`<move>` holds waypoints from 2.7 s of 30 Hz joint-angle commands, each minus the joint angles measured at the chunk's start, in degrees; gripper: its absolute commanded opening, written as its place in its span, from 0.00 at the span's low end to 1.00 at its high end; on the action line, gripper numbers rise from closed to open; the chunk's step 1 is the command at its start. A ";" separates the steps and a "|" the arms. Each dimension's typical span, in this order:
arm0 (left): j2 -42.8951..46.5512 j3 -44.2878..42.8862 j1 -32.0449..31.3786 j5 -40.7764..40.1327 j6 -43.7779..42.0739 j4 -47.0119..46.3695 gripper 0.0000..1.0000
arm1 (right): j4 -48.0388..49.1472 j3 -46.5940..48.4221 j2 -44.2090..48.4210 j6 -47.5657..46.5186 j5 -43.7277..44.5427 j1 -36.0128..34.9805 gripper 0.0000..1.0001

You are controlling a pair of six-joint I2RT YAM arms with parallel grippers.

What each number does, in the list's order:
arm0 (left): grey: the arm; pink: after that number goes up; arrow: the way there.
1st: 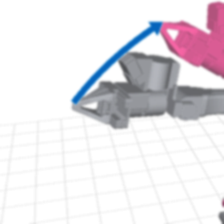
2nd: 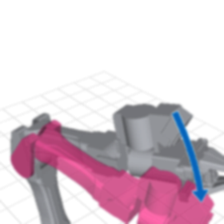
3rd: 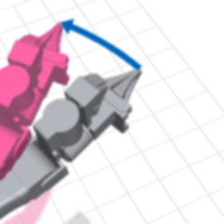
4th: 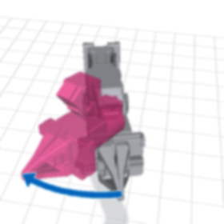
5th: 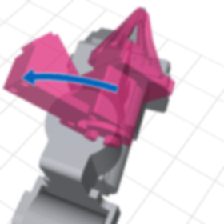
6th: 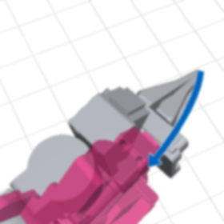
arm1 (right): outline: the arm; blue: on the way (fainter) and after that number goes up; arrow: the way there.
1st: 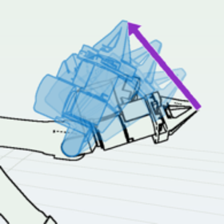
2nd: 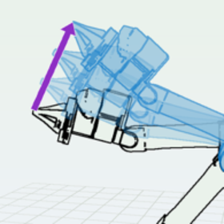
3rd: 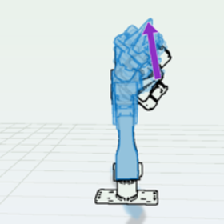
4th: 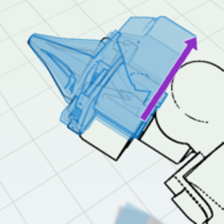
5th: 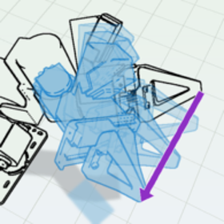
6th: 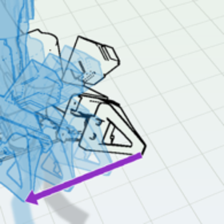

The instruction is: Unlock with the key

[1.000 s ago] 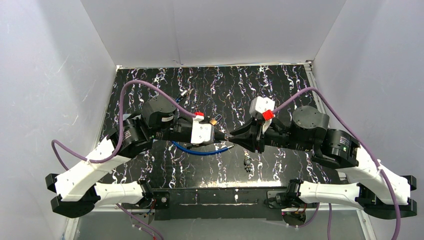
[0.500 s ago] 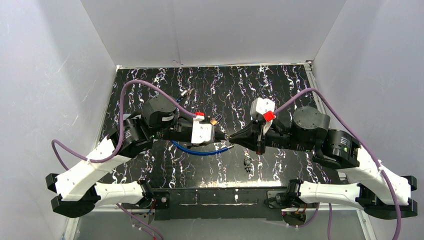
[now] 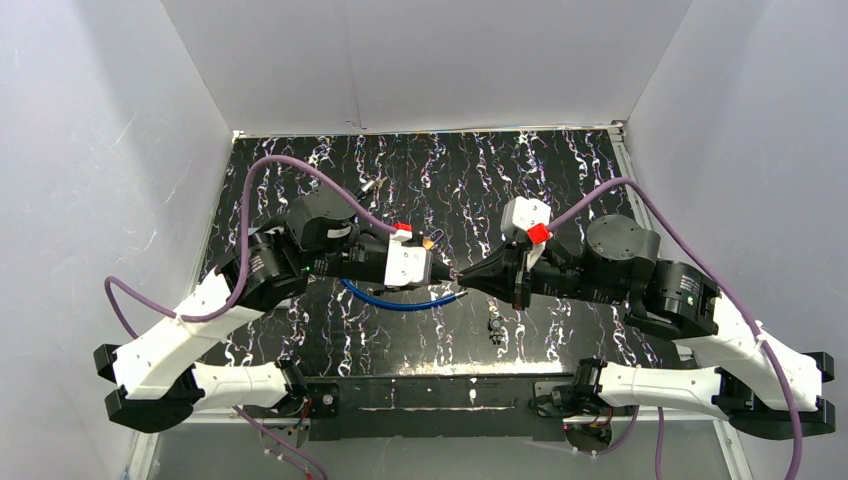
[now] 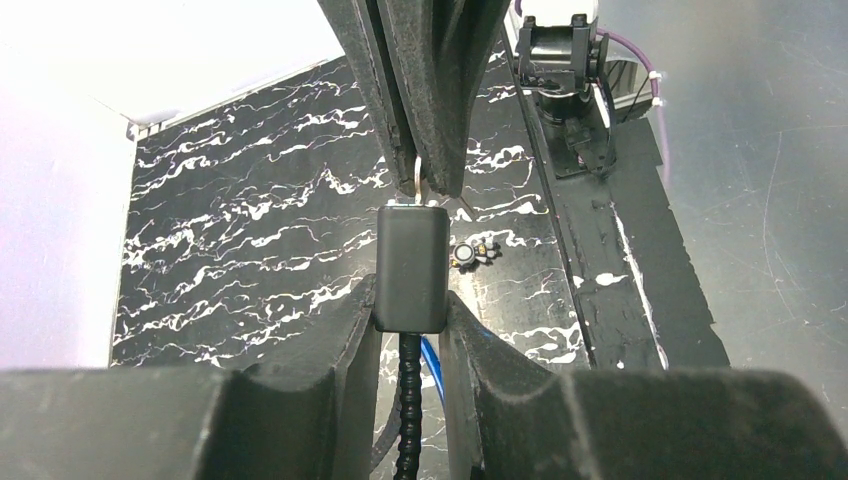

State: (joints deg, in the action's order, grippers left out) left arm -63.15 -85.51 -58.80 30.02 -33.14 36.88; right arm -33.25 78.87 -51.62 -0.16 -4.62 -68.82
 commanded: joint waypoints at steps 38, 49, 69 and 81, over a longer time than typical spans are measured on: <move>0.57 -2.94 -11.89 -19.14 -31.33 -7.88 0.00 | 23.93 -12.93 0.79 27.46 -2.37 11.25 0.01; 2.94 4.00 -14.18 -23.69 -42.79 -18.08 0.00 | 27.42 -15.10 1.94 31.83 -4.25 12.30 0.01; 4.96 4.85 -14.82 -29.21 -28.07 -20.43 0.00 | 10.68 -8.91 8.55 11.65 -2.51 12.30 0.59; 2.49 0.00 -13.68 -25.55 -16.76 -11.21 0.00 | 2.37 4.28 6.82 -9.33 -7.35 12.20 0.75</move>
State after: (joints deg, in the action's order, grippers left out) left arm -59.74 -81.04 -73.34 1.20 -56.21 22.00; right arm -29.56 76.40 -43.96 2.23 -8.35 -56.64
